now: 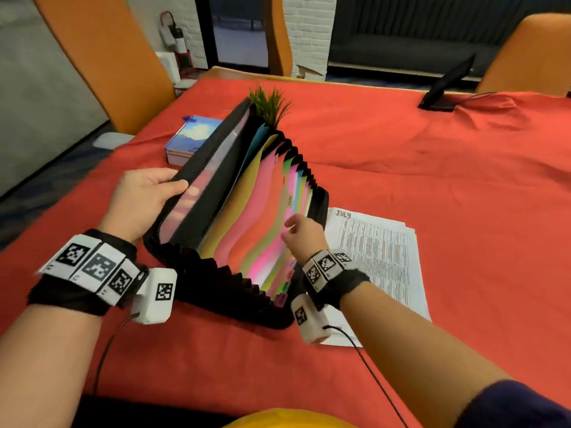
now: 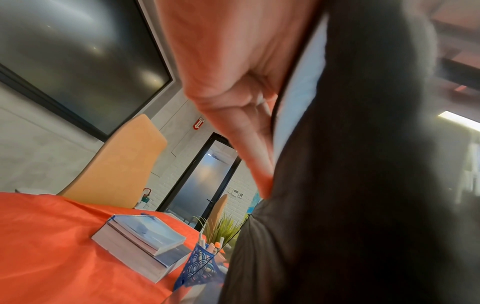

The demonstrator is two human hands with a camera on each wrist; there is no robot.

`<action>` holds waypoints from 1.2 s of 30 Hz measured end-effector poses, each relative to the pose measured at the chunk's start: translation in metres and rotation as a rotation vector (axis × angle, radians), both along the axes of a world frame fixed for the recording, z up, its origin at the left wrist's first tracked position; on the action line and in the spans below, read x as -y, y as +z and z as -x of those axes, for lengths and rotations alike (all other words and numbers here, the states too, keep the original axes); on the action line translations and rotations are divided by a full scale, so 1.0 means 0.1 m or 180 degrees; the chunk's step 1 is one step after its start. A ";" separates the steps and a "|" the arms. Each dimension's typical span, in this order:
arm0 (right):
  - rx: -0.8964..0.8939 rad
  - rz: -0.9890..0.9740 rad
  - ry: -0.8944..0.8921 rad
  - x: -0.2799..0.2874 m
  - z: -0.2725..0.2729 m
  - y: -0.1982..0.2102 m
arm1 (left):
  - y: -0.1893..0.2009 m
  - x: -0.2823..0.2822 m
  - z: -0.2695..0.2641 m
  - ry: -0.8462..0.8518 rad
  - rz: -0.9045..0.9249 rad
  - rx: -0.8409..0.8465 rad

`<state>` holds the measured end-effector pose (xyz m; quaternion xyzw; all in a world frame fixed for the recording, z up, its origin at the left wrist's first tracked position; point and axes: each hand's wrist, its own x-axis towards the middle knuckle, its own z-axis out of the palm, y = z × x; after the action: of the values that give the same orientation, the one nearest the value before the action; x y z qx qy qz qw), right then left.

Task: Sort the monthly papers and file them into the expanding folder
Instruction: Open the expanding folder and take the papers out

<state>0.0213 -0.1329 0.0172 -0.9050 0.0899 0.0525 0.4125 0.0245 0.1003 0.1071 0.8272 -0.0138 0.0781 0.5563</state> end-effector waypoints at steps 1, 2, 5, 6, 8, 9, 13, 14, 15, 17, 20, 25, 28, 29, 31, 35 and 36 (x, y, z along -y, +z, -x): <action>-0.0136 -0.0123 -0.0160 -0.07 -0.03 -0.05 | 0.01 -0.01 0.01 -0.0010 0.0015 -0.0003; -0.0228 -0.0285 -0.0329 -0.11 -0.05 -0.07 | 0.02 -0.01 0.02 -0.0024 0.0044 -0.0002; -0.0057 -0.1011 -0.0618 -0.21 -0.05 -0.06 | 0.04 -0.01 0.05 -0.0024 0.0124 0.0035; 0.0104 -0.1409 -0.0646 -0.24 -0.02 -0.02 | 0.04 0.00 0.05 -0.0006 0.0131 0.0053; 0.0283 -0.2220 -0.0762 -0.31 0.04 0.07 | 0.05 -0.01 0.06 0.0019 0.0176 0.0067; 0.0285 -0.2412 -0.0844 -0.33 0.04 0.06 | 0.05 -0.01 0.06 0.0027 0.0183 0.0070; 0.0075 -0.1314 -0.0844 -0.35 0.03 0.00 | 0.05 -0.04 0.06 0.0021 0.0171 0.0075; -0.0089 -0.1025 -0.0754 -0.35 0.02 -0.02 | 0.05 -0.05 0.05 0.0015 0.0176 0.0076; -0.0238 -0.0817 -0.0664 -0.36 0.02 -0.02 | 0.04 -0.05 0.06 0.0006 0.0166 0.0083; -0.0502 -0.0535 -0.0613 -0.38 0.00 -0.02 | 0.04 -0.04 0.06 -0.0005 0.0167 0.0091; -0.0827 -0.0330 -0.0756 -0.38 -0.05 -0.03 | 0.04 -0.03 0.08 -0.0054 0.0227 0.0064; -0.1005 -0.0710 -0.0739 -0.35 -0.11 -0.10 | 0.00 -0.03 0.11 -0.0151 0.0235 0.0041; -0.0878 -0.0575 -0.0597 -0.30 -0.14 -0.14 | -0.03 -0.07 0.12 -0.0132 0.0250 0.0037; -0.0836 -0.0433 -0.0506 -0.29 -0.14 -0.15 | -0.04 -0.09 0.12 -0.0109 0.0271 0.0037; -0.0913 -0.0281 -0.0421 -0.32 -0.16 -0.18 | -0.04 -0.12 0.14 -0.0070 0.0322 0.0012; -0.1135 -0.0433 -0.0411 -0.37 -0.20 -0.24 | 0.00 -0.14 0.17 -0.0063 0.0455 -0.0075; -0.1120 -0.0558 -0.0443 -0.38 -0.20 -0.24 | 0.02 -0.16 0.17 -0.0055 0.0489 -0.0076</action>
<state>0.0413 -0.0948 -0.0069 -0.8341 0.2180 0.1887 0.4702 0.0074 0.1160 0.1089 0.7828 -0.0082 0.0642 0.6189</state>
